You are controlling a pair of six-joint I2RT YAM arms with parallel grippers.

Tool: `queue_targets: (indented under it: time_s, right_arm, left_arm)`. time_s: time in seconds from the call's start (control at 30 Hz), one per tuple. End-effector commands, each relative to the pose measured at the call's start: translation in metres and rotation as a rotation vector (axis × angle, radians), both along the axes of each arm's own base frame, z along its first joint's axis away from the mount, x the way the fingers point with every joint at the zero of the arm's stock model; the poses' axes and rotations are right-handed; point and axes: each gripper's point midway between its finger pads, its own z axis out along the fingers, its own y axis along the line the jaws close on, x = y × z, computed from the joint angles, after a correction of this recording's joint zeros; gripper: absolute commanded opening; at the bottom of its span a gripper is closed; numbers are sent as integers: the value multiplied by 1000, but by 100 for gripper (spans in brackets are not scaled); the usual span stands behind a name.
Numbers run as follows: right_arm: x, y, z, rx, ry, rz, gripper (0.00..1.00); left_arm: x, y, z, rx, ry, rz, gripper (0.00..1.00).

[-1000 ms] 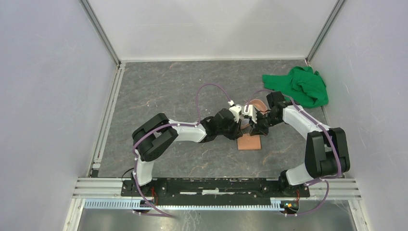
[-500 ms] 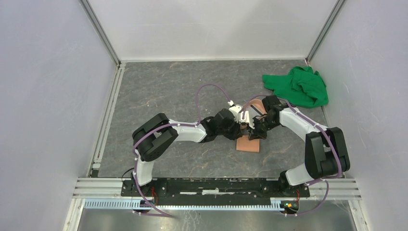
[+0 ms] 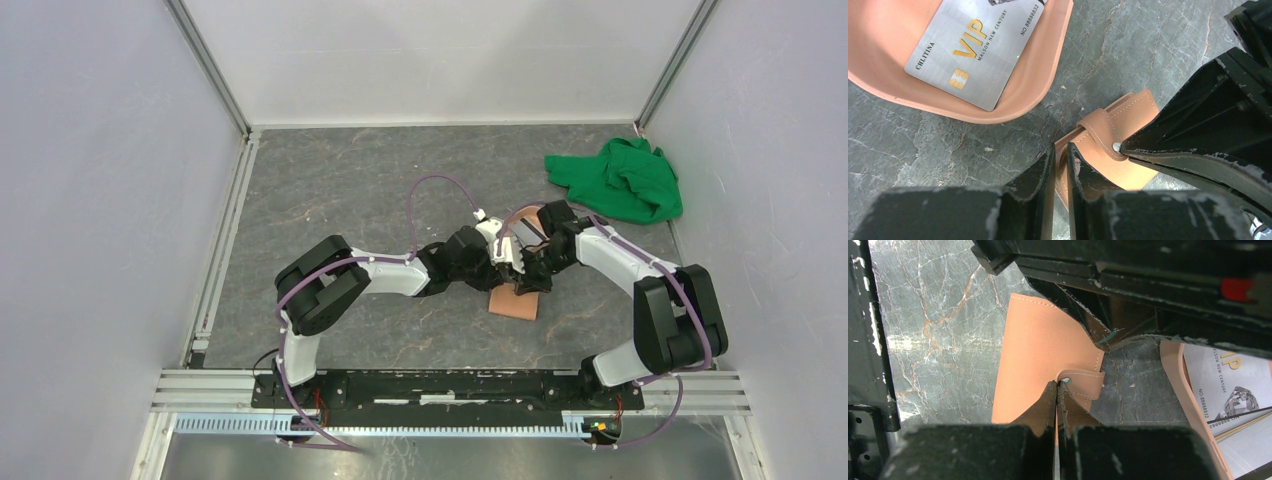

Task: Put the credit cards into the card holder
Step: Close the card holder at the center of the board.

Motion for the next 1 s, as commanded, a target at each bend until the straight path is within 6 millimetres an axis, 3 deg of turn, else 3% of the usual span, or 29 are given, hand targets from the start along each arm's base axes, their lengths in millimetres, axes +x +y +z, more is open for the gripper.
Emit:
queue_targets:
  time_s: [0.0,0.33,0.7,0.97]
  right_arm:
    - [-17,1,-3,-19,22,40,0]
    - [-13,0,-7,-85,-58,47,0]
    - [-28,6,-15,-151,-93,141,0]
    - [-43,0,-25,-250,-103,206,0]
  left_arm:
    - [-1,7,-16,51,25,20,19]
    - [-1,6,-16,50,27,15,19]
    - [-2,6,-14,45,29,13,18]
    - [-3,6,-15,46,31,10,18]
